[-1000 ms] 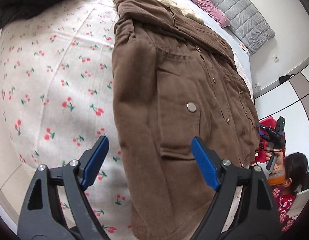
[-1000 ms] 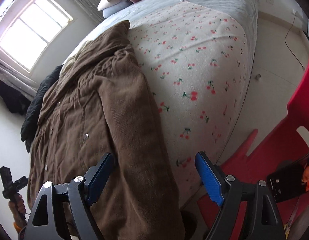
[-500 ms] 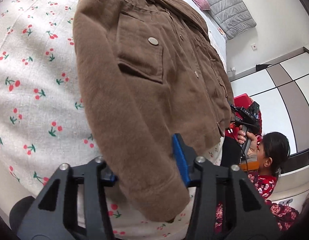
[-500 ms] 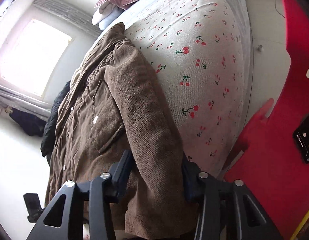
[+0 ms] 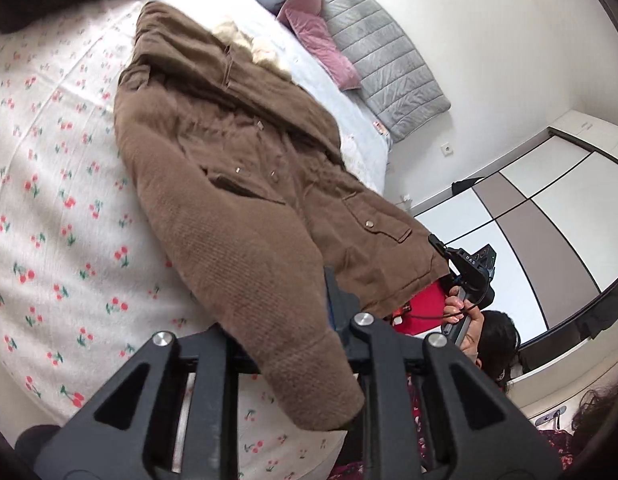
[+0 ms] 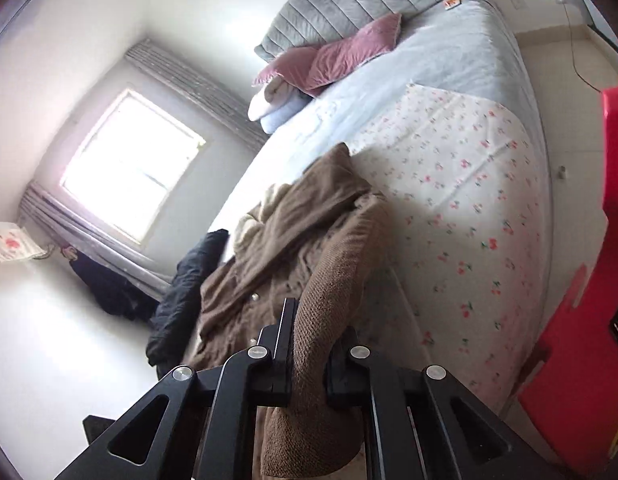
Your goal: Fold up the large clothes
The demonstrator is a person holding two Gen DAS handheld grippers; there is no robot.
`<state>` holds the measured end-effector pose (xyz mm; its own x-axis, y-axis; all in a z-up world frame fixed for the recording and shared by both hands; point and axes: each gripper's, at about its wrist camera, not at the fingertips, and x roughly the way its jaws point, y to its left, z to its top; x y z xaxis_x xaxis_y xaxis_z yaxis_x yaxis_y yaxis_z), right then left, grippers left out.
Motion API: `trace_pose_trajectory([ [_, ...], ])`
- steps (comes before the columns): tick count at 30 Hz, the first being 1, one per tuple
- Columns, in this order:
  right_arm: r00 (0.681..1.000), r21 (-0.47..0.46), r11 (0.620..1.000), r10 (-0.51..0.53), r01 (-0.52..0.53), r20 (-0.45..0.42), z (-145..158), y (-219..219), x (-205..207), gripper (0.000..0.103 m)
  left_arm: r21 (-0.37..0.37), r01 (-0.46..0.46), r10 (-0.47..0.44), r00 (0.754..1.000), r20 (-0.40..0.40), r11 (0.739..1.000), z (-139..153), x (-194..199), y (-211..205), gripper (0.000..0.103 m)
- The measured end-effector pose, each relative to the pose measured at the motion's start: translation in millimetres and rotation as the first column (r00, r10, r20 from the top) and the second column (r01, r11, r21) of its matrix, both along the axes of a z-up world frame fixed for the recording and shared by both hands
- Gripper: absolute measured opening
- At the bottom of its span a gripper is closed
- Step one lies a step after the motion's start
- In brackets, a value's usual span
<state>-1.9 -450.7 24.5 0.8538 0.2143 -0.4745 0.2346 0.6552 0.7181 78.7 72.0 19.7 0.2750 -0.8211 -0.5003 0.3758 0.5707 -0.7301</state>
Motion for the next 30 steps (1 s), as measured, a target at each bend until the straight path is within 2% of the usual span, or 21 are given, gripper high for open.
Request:
trace_pose_trajectory([
  [7, 0.993, -0.036, 0.998, 0.049, -0.046, 0.110, 64, 5, 55, 0.009, -0.031, -0.029, 0.034, 0.990, 0.140, 0.999, 65, 51, -11, 0.020],
  [12, 0.988, -0.046, 0.999, 0.035, -0.028, 0.154, 91, -11, 106, 0.009, -0.029, -0.069, 0.074, 0.966, 0.247, 0.997, 103, 105, -13, 0.020],
  [14, 0.986, -0.046, 0.999, 0.020, -0.013, 0.168, 97, -20, 130, 0.009, -0.023, -0.103, 0.105, 0.959, 0.265, 0.994, 114, 134, -13, 0.020],
  [15, 0.985, -0.043, 0.999, 0.014, -0.006, 0.173, 100, -25, 145, 0.009, 0.018, -0.158, 0.149, 0.961, 0.233, 0.987, 117, 149, -13, 0.020],
  [18, 0.983, -0.046, 0.999, 0.002, 0.007, 0.181, 103, -40, 197, 0.010, 0.059, -0.217, 0.196, 0.947, 0.255, 0.974, 123, 204, -15, 0.020],
  [22, 0.986, -0.077, 0.997, -0.012, 0.026, 0.168, 93, -54, 276, 0.010, 0.133, -0.311, 0.268, 0.925, 0.270, 0.941, 110, 284, -23, 0.021],
  [25, 0.988, -0.093, 0.994, -0.048, 0.062, 0.148, 69, -67, 334, 0.012, 0.157, -0.357, 0.314, 0.917, 0.245, 0.921, 86, 341, -30, 0.025],
  [28, 0.993, -0.025, 0.995, -0.090, 0.092, 0.071, 24, -87, 387, 0.026, 0.193, -0.375, 0.344, 0.923, 0.172, 0.907, 44, 396, -38, 0.034],
  [29, 0.994, -0.002, 0.994, -0.106, 0.106, 0.026, 7, -94, 400, 0.037, 0.219, -0.372, 0.351, 0.928, 0.128, 0.902, 29, 409, -43, 0.036],
  [30, 0.992, 0.010, 0.992, -0.127, 0.127, -0.018, -8, -98, 409, 0.047, 0.257, -0.371, 0.363, 0.928, 0.077, 0.893, 13, 421, -46, 0.043],
])
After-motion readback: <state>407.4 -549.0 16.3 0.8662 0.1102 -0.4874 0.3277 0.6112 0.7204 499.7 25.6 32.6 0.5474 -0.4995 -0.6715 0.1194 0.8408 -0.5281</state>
